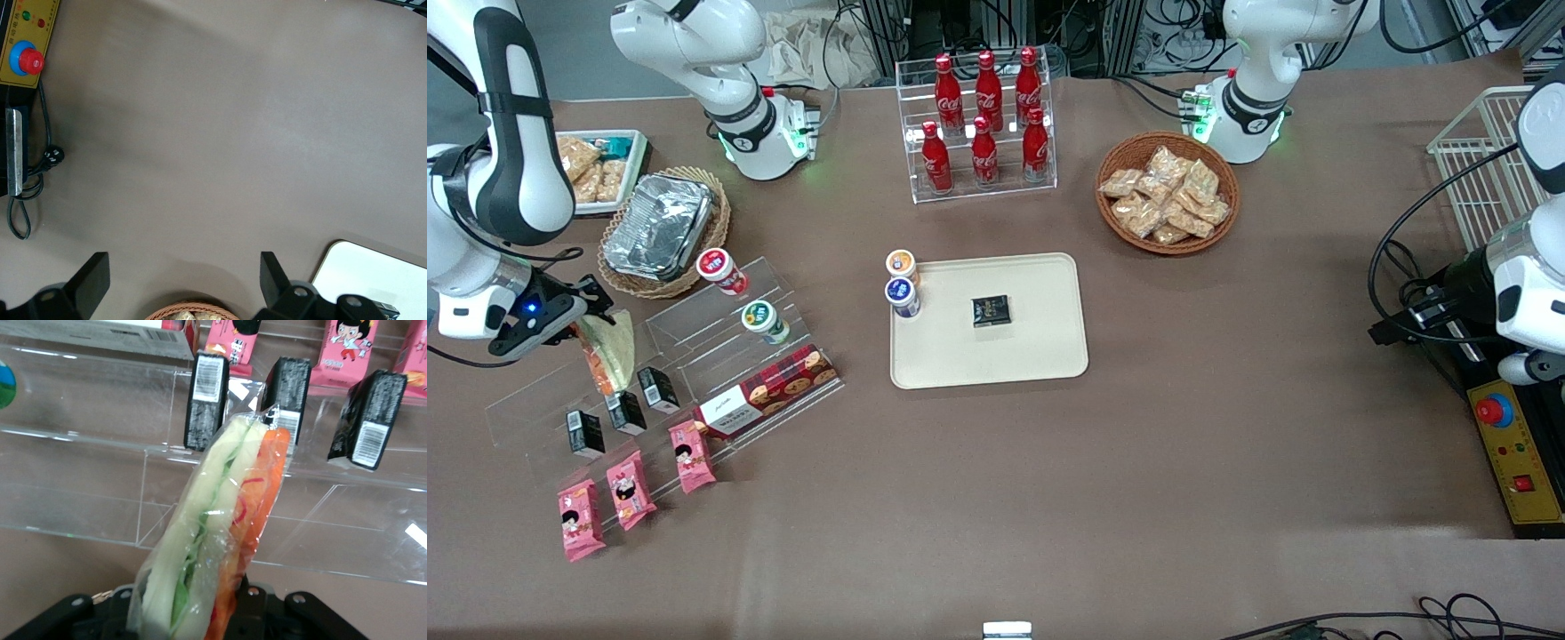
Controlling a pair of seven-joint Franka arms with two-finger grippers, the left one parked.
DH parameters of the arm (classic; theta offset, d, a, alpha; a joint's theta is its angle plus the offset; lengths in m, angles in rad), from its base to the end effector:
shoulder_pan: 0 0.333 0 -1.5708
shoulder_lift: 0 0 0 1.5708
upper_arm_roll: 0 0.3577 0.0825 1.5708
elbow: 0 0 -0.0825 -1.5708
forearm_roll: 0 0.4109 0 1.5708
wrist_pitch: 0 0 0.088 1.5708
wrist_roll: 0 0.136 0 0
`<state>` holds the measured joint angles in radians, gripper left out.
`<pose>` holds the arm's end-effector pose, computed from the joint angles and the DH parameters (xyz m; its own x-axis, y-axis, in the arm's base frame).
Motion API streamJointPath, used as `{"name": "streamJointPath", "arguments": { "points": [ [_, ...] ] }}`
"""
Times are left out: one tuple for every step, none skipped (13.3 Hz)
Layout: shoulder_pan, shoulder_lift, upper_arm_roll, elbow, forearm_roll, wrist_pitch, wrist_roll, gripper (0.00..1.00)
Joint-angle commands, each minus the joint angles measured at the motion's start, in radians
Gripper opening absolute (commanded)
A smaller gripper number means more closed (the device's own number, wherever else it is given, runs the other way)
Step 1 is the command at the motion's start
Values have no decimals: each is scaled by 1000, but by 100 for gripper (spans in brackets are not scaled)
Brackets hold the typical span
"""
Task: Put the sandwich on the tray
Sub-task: 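Close the right gripper on the wrapped cucumber-carrot sandwich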
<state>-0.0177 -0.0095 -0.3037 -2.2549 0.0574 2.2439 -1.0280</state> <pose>0.5127 -0.1677 0.3630 0.7831 0.6207 0.0393 0.6218 -0.7827 -0.0270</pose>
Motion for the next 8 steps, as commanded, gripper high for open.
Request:
{"name": "streamJointPath", "arguments": {
  "points": [
    [-1, 5, 1, 41, 25, 13, -21, 0],
    [2, -3, 1, 64, 25, 0, -18, 0],
    [4, -13, 3, 90, 25, -16, -15, 0],
    [10, -20, 6, 128, 25, -53, -8, 0],
    [12, -20, 11, 180, 25, -116, 27, 0],
    [24, -20, 12, 233, 25, -192, 87, 0],
    [54, -20, 11, 280, 22, -261, 147, 0],
    [79, -20, 11, 309, 19, -311, 204, 0]
  ]
}}
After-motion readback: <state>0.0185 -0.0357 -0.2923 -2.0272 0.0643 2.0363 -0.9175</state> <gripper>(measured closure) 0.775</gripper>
